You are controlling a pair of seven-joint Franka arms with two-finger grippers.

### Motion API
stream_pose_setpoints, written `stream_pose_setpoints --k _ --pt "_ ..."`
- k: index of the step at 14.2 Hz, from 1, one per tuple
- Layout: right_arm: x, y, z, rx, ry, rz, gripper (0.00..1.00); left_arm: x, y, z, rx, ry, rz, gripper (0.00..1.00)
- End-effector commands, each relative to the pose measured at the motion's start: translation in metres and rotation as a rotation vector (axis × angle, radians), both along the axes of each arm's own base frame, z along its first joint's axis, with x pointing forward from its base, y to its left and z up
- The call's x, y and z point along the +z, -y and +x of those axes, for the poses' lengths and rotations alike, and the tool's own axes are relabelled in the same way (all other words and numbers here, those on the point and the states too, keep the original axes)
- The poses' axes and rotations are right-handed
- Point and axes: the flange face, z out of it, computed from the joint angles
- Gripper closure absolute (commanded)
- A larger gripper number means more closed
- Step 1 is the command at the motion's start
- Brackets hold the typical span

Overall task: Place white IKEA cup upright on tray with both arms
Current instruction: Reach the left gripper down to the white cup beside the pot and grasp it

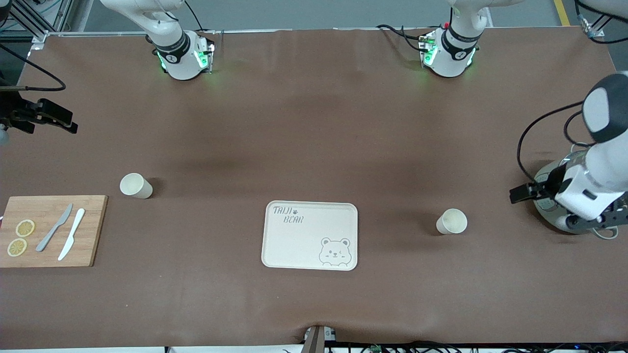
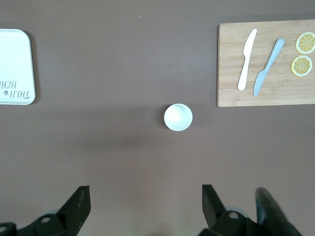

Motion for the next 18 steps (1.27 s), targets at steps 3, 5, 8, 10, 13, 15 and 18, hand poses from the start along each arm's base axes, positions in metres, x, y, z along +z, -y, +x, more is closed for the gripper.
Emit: stream_pose_setpoints --k 3,5,8,10,13,15,18 --pt "-0.012 0.007 0.018 -0.009 0.018 -0.022 0.00 -0.079 0.025 0.001 -0.013 0.025 -0.002 0.00" --pt "-0.026 -0.001 0.035 0.010 0.043 -0.020 0.00 -0.114 0.044 -0.007 0.028 0.052 -0.011 0.00" --pt "-0.027 0.005 0.036 -0.008 0.047 -0.009 0.00 -0.159 0.050 -0.018 0.038 0.078 -0.021 0.10" --pt "-0.034 0.007 0.039 -0.008 0.038 -0.010 0.00 -0.179 0.050 -0.022 0.040 0.055 -0.021 0.21" --pt "-0.050 -0.003 0.047 0.011 0.013 -0.028 0.00 -0.202 0.047 -0.024 0.040 0.035 -0.018 0.30" --pt "-0.080 0.002 0.061 0.008 -0.020 -0.037 0.00 -0.212 0.047 -0.023 0.038 0.035 -0.019 0.36" --pt "-0.105 0.011 0.069 -0.002 -0.058 -0.047 0.00 -0.229 0.051 -0.022 0.032 0.032 -0.022 0.67"
